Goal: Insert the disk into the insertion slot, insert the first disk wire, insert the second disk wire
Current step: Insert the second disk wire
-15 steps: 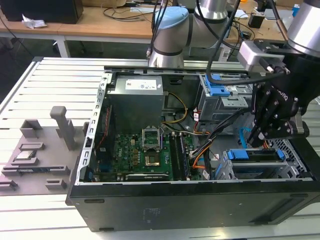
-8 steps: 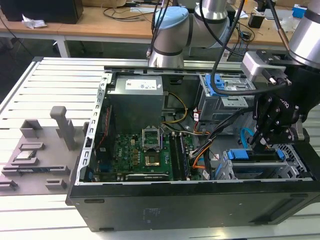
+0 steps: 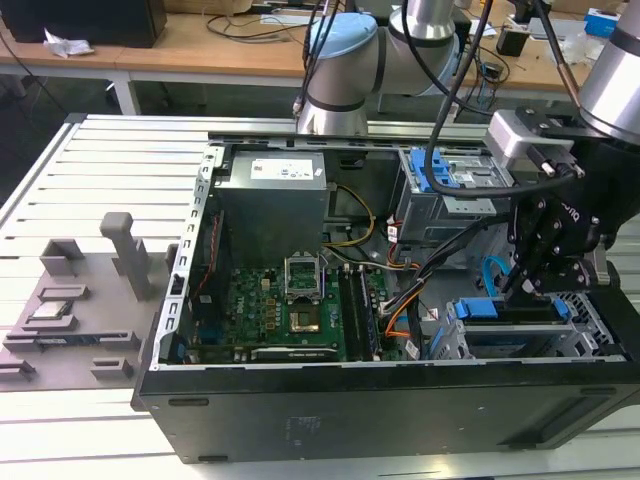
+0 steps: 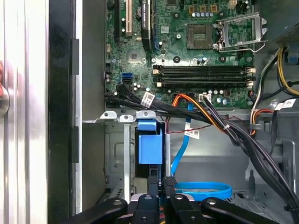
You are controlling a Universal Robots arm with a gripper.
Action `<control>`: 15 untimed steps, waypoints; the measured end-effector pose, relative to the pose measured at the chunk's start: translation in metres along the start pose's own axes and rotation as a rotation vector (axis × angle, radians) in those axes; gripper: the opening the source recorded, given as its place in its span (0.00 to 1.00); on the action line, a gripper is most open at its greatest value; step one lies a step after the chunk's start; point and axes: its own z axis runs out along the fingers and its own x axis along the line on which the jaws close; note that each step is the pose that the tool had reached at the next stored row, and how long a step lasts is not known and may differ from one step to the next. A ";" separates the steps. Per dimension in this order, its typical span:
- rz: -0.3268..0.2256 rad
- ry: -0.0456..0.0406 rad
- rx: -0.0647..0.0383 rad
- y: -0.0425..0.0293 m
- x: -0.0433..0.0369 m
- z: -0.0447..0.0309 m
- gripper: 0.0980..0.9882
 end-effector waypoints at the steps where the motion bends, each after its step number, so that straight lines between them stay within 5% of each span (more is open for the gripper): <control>1: 0.000 0.0000 0.000 -0.0001 0.0003 0.0013 0.07; 5: 0.000 -0.0005 0.000 -0.0002 0.0003 0.0035 0.08; 8: 0.000 -0.0001 0.000 -0.0001 0.0005 0.0004 0.22; 13: 0.000 0.0002 0.000 0.0011 -0.0023 -0.0260 0.21; 15: 0.000 0.0003 0.000 0.0018 -0.0041 -0.0411 0.06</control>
